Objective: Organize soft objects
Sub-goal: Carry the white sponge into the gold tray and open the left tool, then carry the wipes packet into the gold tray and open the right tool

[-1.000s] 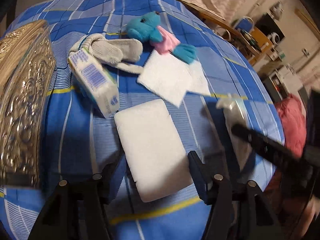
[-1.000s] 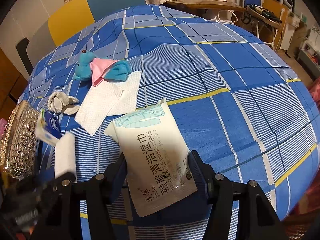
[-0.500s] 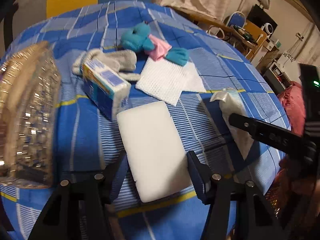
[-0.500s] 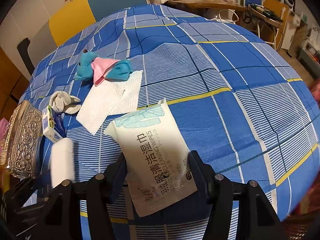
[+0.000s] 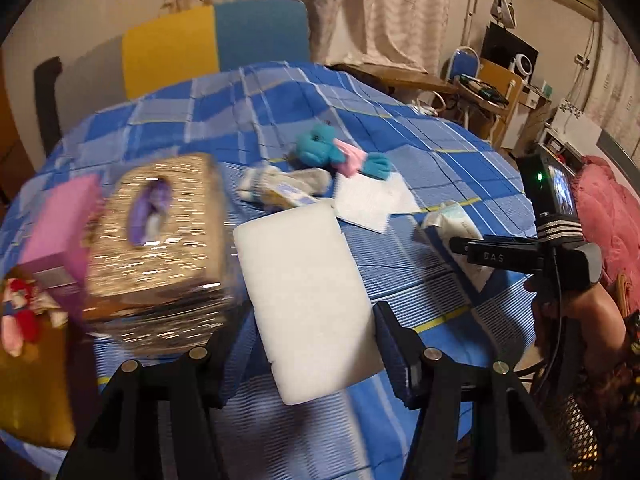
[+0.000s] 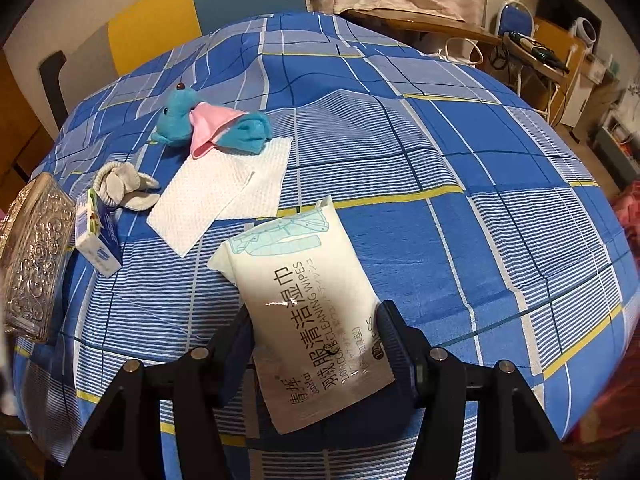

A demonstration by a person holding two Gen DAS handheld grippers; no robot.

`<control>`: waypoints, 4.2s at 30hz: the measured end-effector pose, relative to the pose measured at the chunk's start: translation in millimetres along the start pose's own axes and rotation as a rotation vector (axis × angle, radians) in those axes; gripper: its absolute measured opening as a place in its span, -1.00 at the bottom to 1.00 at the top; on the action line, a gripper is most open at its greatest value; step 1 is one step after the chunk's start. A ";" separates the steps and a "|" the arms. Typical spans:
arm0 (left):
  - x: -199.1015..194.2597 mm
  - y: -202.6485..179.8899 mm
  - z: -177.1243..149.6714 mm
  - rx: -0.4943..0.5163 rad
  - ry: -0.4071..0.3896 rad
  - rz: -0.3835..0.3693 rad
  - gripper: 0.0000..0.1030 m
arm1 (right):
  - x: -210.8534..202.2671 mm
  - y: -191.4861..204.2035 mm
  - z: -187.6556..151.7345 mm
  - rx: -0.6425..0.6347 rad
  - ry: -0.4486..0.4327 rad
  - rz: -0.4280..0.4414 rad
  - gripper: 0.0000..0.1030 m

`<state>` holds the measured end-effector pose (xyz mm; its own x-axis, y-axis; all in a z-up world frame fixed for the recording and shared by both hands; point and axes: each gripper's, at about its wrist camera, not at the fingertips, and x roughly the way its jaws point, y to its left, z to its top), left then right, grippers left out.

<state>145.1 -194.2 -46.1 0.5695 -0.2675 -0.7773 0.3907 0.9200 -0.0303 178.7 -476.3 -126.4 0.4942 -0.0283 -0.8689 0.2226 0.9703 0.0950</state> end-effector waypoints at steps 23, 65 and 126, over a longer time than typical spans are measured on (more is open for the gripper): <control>-60.1 232.9 -77.4 -0.336 0.004 0.204 0.15 | -28.7 55.2 -31.8 -0.086 -0.110 0.097 0.12; -95.9 348.7 -162.0 -0.624 -0.166 0.216 0.48 | -141.7 165.6 -76.9 -0.080 -0.247 0.365 0.00; -132.4 371.1 -203.2 -0.871 -0.271 0.270 0.48 | -6.1 552.1 -112.6 -0.551 0.250 0.515 -0.22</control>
<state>67.7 240.9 -82.1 0.7525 0.0285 -0.6579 -0.3928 0.8213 -0.4137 203.9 86.6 -123.3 0.2044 0.4475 -0.8706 -0.4624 0.8281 0.3170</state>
